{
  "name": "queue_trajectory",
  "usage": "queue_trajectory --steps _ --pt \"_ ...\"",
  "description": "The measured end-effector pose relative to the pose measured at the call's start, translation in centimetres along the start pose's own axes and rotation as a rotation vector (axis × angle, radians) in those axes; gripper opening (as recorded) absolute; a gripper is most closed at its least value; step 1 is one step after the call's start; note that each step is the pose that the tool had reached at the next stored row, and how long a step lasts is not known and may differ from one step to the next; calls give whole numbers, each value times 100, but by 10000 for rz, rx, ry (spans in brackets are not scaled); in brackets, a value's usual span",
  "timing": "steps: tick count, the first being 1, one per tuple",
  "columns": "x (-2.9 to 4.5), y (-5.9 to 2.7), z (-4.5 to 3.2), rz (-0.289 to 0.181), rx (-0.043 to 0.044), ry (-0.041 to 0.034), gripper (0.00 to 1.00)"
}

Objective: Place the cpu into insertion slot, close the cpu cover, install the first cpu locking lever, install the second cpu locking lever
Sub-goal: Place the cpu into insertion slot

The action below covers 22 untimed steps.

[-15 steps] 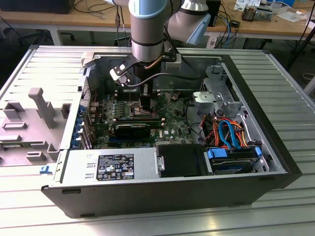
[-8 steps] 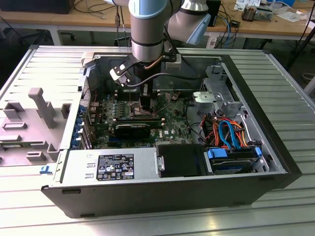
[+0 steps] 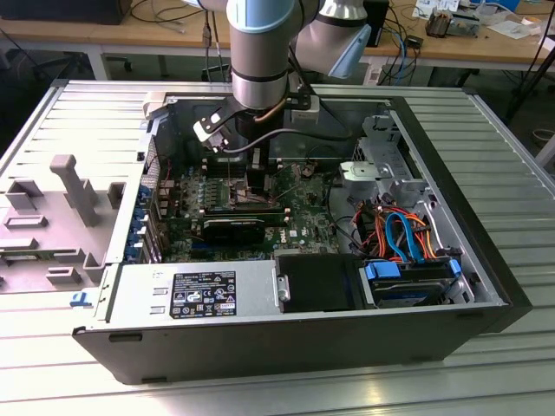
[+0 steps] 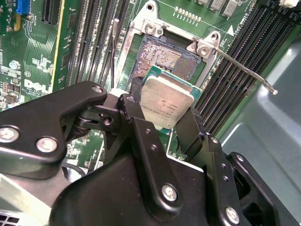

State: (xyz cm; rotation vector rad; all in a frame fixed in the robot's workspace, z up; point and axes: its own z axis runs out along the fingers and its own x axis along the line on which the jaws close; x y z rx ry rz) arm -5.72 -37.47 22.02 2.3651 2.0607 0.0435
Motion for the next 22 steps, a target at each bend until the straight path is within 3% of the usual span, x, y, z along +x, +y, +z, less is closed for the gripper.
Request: queue_trajectory --steps 22 --pt "0 0 8 246 -4 -6 54"
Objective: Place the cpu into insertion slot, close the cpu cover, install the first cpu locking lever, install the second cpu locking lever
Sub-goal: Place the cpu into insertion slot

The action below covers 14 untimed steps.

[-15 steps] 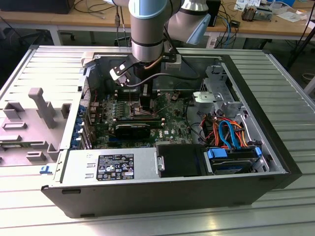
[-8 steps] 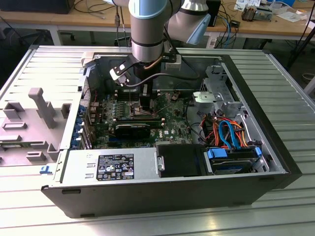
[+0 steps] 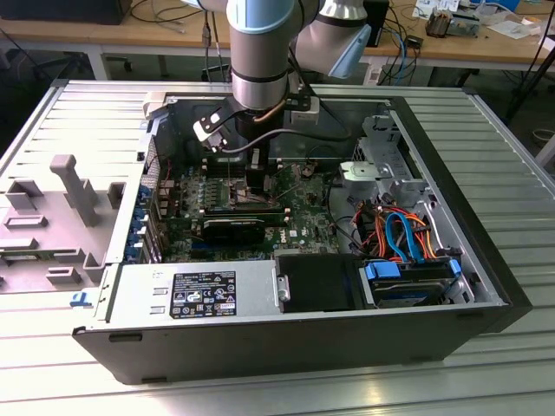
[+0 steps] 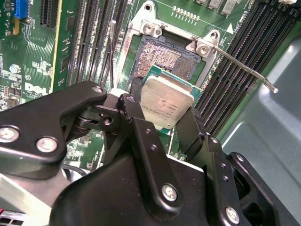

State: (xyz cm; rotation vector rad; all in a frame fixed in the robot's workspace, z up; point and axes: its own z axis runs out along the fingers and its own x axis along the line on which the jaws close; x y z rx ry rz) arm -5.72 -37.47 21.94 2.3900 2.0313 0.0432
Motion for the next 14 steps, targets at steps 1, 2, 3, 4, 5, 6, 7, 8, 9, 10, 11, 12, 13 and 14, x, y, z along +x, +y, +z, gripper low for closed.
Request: queue_trajectory --steps 1,2,3,4,5,6,7,8,9,10,11,12,13,14 --pt "0 0 0 9 0 -1 54" --pt "0 0 1 17 -1 0 54" --pt "0 0 1 24 -1 0 54" --pt "0 0 1 32 -1 -1 54" --pt "0 0 1 40 -1 -1 54" --pt "0 0 2 47 -1 -1 54" --pt "0 0 2 57 -1 -1 54" --pt "0 0 2 66 -1 -1 54" --pt "0 0 3 85 -2 -2 54" --pt "0 0 4 103 -2 -2 54" --pt "0 0 4 110 -2 -2 54" --pt "0 0 4 117 -2 -3 54" --pt "0 0 4 128 -2 -3 54" --pt "0 0 5 140 -3 -3 54"
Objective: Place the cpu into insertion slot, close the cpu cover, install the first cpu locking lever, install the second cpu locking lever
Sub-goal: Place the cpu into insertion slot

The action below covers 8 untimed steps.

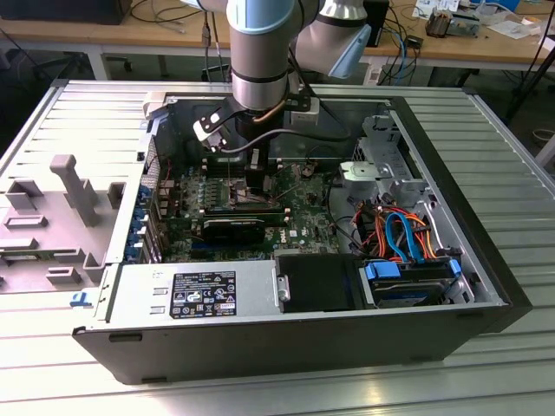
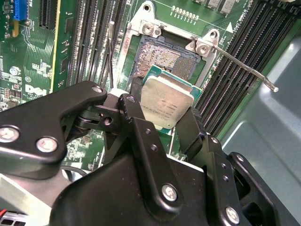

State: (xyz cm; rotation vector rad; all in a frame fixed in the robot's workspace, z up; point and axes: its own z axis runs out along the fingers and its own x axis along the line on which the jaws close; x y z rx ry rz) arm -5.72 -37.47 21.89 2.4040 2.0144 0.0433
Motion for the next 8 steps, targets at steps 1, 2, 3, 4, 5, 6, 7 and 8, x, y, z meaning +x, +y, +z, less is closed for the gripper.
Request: queue_trajectory --steps 1,2,3,4,5,6,7,8 --pt "0 0 0 13 1 0 54" --pt "0 0 1 25 0 -1 54" --pt "0 0 1 33 0 -1 54" --pt "0 0 1 41 0 -2 54" --pt "0 0 2 53 -1 -1 54" --pt "0 0 2 59 -1 -1 54" --pt "0 0 2 66 -1 -2 54" --pt "0 0 2 74 -1 -2 54"
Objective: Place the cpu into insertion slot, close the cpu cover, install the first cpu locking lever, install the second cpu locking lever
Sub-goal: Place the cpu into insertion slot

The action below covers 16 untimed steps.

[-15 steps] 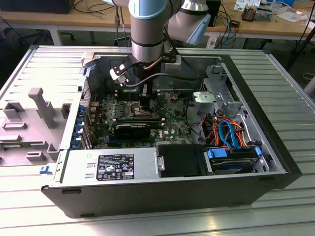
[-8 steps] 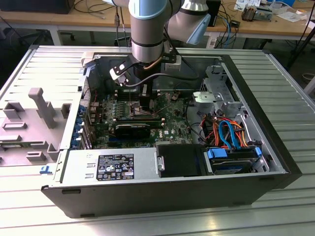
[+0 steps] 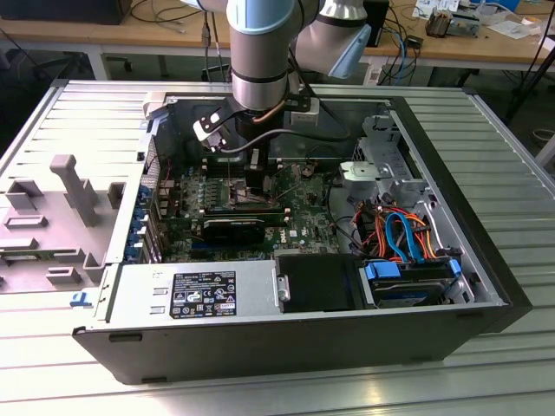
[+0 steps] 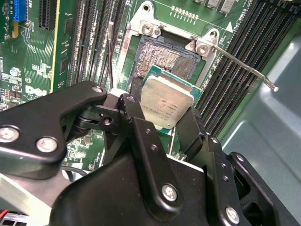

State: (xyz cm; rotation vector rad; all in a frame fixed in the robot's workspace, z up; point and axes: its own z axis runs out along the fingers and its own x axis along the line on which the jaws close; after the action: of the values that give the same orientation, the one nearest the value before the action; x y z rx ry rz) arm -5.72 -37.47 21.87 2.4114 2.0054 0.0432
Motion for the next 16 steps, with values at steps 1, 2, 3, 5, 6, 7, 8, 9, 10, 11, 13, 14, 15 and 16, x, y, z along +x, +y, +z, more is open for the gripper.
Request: queue_trajectory --steps 1,2,3,5,6,7,8,9,10,11,13,14,15,16 --pt "0 0 0 5 0 0 54" --pt "0 0 0 13 0 -1 54" --pt "0 0 1 19 0 0 54" --pt "0 0 1 37 0 -1 54" --pt "0 0 2 48 -1 -1 54" --pt "0 0 2 56 -1 -1 54" --pt "0 0 3 63 -1 -1 54" --pt "0 0 3 73 -1 -2 54" --pt "0 0 3 79 -1 -2 54" --pt "0 0 3 86 -2 -2 54" --pt "0 0 4 101 -2 -2 54" --pt "0 0 4 109 -2 -2 54" --pt "0 0 4 116 -2 -3 54" --pt "0 0 5 124 -2 -3 54"
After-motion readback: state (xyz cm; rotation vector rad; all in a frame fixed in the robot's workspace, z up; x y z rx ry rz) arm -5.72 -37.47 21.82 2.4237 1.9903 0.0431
